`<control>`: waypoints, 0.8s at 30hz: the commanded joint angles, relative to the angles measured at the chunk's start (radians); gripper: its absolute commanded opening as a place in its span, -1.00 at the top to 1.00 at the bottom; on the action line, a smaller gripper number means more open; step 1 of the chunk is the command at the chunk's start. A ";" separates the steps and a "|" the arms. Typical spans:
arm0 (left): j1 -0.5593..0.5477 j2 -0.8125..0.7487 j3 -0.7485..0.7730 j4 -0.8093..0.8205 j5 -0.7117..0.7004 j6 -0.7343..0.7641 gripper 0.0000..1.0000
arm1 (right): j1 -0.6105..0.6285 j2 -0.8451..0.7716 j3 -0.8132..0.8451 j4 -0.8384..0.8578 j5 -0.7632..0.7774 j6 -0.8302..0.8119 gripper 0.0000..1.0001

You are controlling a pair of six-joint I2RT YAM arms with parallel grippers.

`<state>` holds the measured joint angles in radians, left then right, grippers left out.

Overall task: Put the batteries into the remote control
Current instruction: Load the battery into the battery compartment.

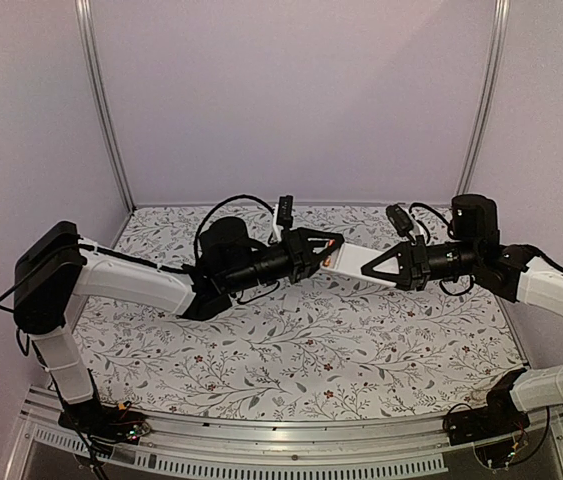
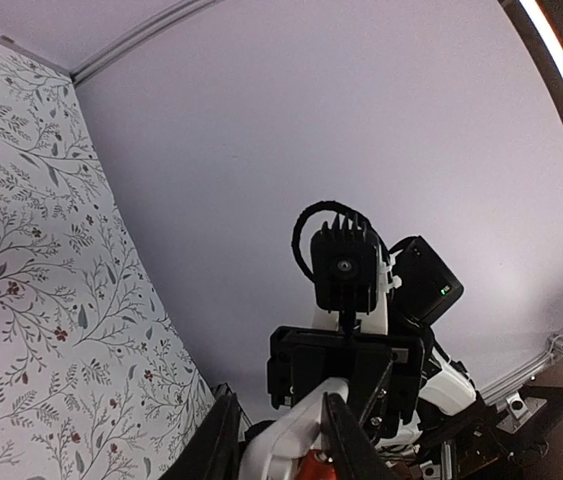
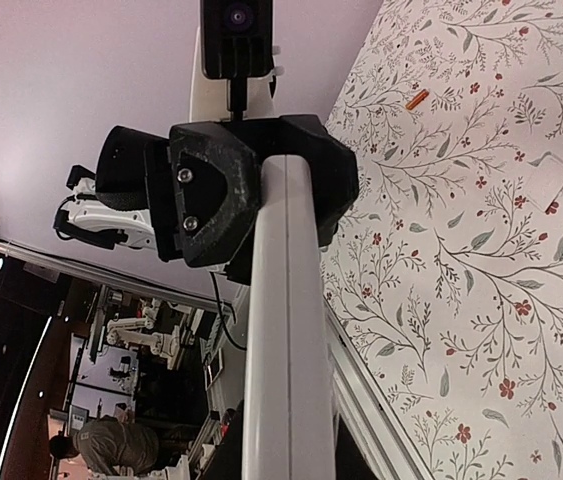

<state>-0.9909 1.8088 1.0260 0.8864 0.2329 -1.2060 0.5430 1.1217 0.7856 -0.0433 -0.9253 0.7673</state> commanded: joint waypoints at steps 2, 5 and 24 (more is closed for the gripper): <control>0.002 0.061 -0.041 -0.094 0.061 -0.017 0.42 | -0.009 -0.056 0.020 0.172 -0.019 -0.023 1.00; 0.000 0.067 -0.041 -0.094 0.069 -0.023 0.42 | -0.014 -0.056 0.020 0.179 -0.018 -0.021 1.00; -0.002 0.116 -0.068 0.004 0.109 -0.047 0.38 | -0.036 -0.096 0.001 0.395 -0.068 0.107 1.00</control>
<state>-0.9890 1.8465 1.0065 1.0191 0.2775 -1.2617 0.5293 1.0985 0.7525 0.0360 -0.9653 0.8520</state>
